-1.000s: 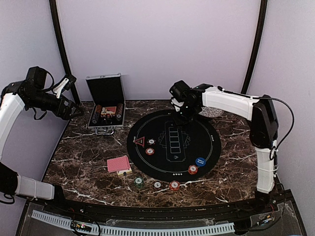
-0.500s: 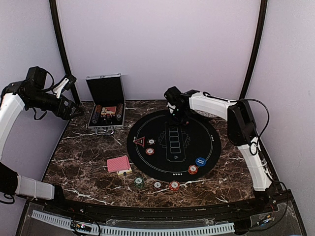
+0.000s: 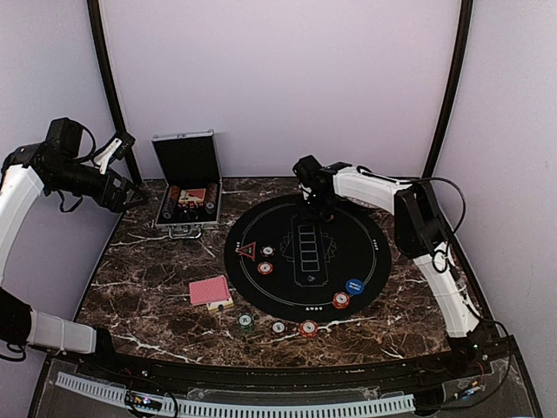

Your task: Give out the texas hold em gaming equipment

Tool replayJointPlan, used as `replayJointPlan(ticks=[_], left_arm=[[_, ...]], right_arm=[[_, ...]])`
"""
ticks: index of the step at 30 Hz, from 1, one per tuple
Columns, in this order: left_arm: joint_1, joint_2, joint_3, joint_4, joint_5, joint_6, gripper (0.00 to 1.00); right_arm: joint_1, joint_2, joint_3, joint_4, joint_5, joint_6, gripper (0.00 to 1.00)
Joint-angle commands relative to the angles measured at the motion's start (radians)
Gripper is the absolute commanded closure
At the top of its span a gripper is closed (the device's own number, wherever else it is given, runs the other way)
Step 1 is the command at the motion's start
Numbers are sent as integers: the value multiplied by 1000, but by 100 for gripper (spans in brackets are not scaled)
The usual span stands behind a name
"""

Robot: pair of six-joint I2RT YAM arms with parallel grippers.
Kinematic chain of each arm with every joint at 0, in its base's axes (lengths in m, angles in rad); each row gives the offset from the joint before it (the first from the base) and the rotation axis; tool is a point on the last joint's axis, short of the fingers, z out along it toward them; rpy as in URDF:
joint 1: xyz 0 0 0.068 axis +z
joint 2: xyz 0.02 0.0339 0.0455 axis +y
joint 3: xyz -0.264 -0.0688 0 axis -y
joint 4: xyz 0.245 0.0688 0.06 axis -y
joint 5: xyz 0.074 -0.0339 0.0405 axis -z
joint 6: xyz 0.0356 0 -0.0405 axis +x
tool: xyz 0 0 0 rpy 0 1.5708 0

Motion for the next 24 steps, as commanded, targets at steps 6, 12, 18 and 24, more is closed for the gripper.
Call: replayJointPlan(ticks=[6, 12, 18, 24], left_arm=[[-2, -14, 27, -26, 11, 16, 1], [-2, -13, 27, -27, 8, 19, 1], [-2, -15, 28, -28, 8, 19, 1], [-2, -16, 25, -31, 4, 21, 1]], right_arm=[[-5, 45, 51, 10, 13, 10, 55], [-5, 28, 47, 27, 32, 12, 41], [9, -12, 44, 33, 48, 9, 41], [88, -149, -79, 66, 71, -18, 43]])
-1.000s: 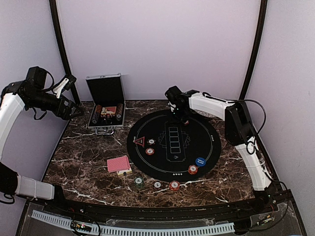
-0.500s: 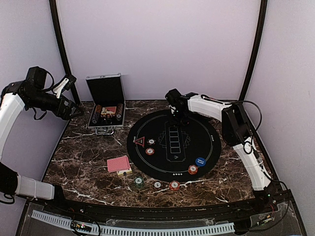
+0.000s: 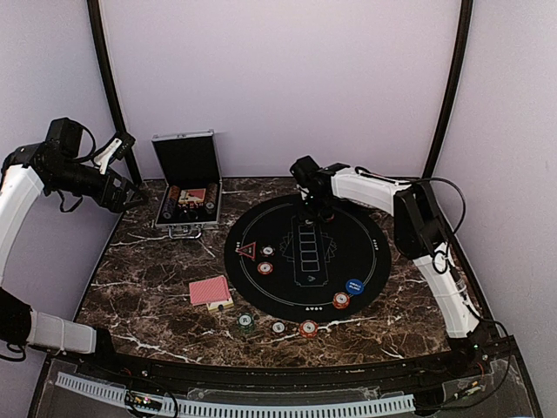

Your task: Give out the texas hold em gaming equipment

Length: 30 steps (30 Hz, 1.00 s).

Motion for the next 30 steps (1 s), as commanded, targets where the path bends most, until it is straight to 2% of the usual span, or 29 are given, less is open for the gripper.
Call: replayJointPlan(ticks=[1, 7, 14, 18, 21, 30], left_arm=[[-2, -16, 24, -31, 4, 18, 1], [-2, -18, 22, -33, 0, 24, 1], [-2, -17, 24, -31, 13, 19, 1], [-2, -18, 22, -30, 14, 18, 1], [-3, -19, 21, -31, 14, 17, 1], [-3, -24, 27, -36, 9, 18, 1]], right_arm=[[86, -185, -114, 55, 28, -21, 43], [221, -417, -416, 94, -17, -50, 43], [414, -561, -646, 63, -139, -55, 31], [507, -577, -717, 66, -199, -40, 25], [550, -560, -745, 74, -219, -29, 24], [587, -507, -753, 81, -254, -34, 24]])
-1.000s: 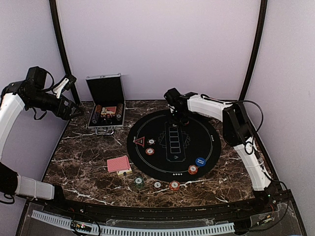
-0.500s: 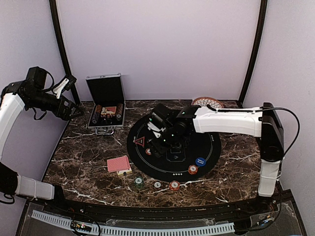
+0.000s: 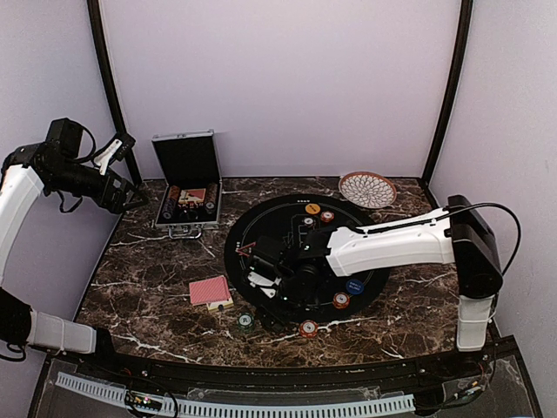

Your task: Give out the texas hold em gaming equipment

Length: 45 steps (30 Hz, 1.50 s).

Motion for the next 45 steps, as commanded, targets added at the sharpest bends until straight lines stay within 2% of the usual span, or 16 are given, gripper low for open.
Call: replayJointPlan(ticks=[1, 14, 25, 34, 45], left_arm=[[-3, -24, 27, -29, 12, 10, 1], [-3, -20, 27, -28, 15, 9, 1], [-2, -22, 29, -31, 12, 8, 1], [-2, -23, 30, -30, 15, 7, 1], [-3, -23, 32, -30, 15, 8, 1]], right_arm=[[11, 37, -1, 13, -17, 4, 25], [19, 72, -9, 6, -27, -17, 29], [22, 92, -2, 4, -28, -19, 38], [24, 82, -1, 0, -25, -16, 52], [27, 59, 36, -34, -16, -18, 61]])
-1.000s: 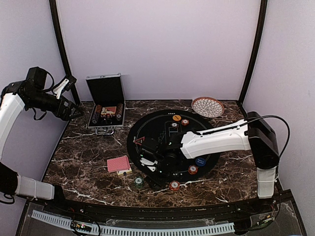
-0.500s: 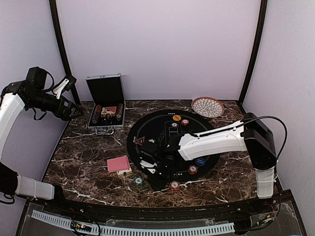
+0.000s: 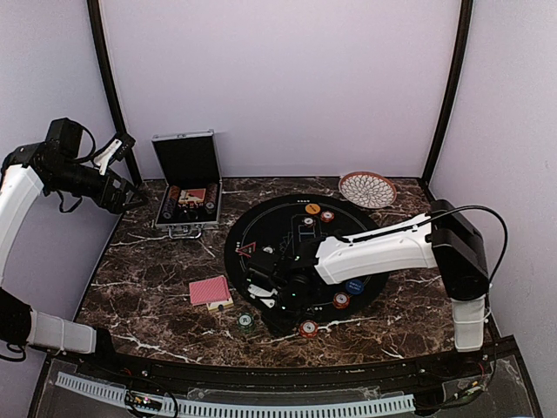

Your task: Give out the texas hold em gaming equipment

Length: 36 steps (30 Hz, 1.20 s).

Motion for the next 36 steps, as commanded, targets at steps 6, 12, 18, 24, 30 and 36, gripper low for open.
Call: replayJointPlan(ticks=[6, 12, 18, 24, 30, 36], left_arm=[[-2, -20, 28, -19, 18, 7, 1], [-2, -20, 31, -19, 18, 7, 1], [-2, -19, 33, -17, 22, 7, 1], [-2, -16, 40, -20, 24, 5, 1], [-1, -17, 45, -23, 25, 5, 1], [-3, -19, 44, -26, 23, 5, 1]], right_arm=[[16, -36, 56, -43, -6, 3, 73], [16, -51, 71, -72, 4, 8, 75], [-1, -86, 45, -88, 39, 21, 77], [-76, -142, -48, -55, 47, 55, 78], [-147, -169, -123, -28, 49, 71, 78], [-199, -178, -143, -17, 76, 75, 79]])
